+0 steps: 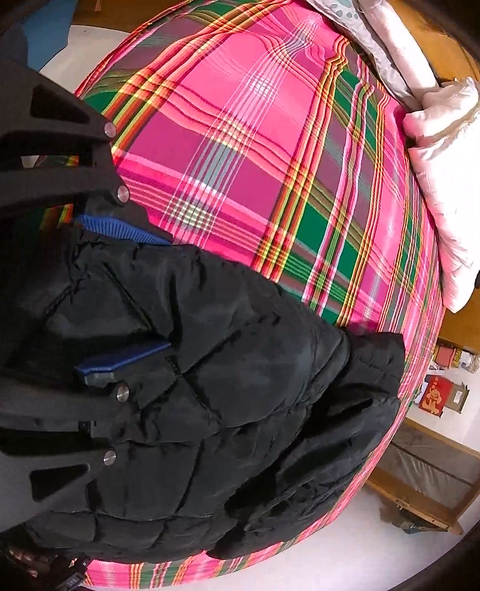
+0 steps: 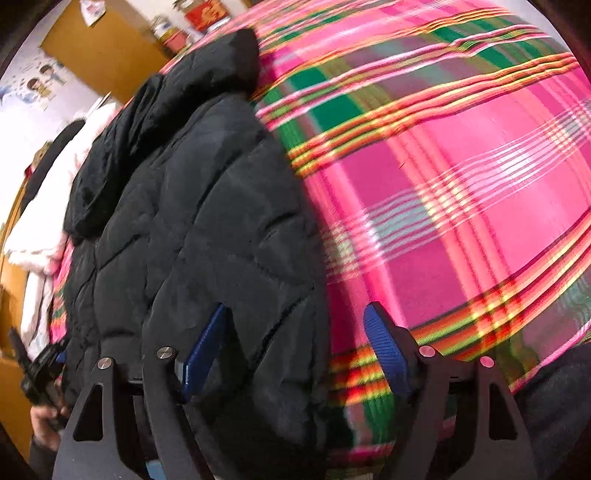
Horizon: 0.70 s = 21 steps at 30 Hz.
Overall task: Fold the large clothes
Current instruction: 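Move both tools to the jacket's side edge and grasp it, then lift the side edge with both tools and fold it over the other half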
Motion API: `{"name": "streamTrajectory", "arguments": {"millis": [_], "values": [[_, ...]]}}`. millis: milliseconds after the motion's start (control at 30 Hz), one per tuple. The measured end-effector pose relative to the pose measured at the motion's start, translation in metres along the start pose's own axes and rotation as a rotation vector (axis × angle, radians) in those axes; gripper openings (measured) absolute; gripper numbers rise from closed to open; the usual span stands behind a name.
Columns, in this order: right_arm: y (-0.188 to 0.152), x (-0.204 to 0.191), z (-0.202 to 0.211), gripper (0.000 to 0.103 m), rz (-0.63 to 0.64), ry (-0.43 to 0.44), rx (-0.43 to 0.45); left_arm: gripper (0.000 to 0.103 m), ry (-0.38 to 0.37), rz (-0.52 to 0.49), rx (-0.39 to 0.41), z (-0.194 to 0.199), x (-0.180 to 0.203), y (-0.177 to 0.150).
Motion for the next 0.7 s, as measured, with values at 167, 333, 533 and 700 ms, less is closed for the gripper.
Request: {"name": "streamTrajectory", "arguments": {"millis": [167,333,533,700], "values": [[-0.013,-0.001,-0.005,0.076,0.034,0.051,-0.073,0.054,-0.02,0.0,-0.056,0.0,0.002,-0.011],[-0.012,-0.001,-0.009,0.043,0.019,0.066,-0.084,0.057,-0.014,0.016,-0.096,-0.009,0.001,-0.01],[-0.012,-0.014,0.008,0.014,0.054,0.115,-0.044,0.02,-0.011,-0.043,-0.079,0.006,0.013,-0.008],[-0.017,-0.022,0.049,0.011,0.1,0.206,0.042,0.015,-0.101,-0.071,0.018,0.051,0.014,-0.011]]}}
Point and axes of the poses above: each gripper's, at about its wrist camera, not at the fingertips, and z roughly against the way its jaws point, x to its right, y to its top, the point moved 1 cm from there along -z, roughly the way its jaws point, and after that the axes turned 13 degrees about -x, right-handed, at the moved point
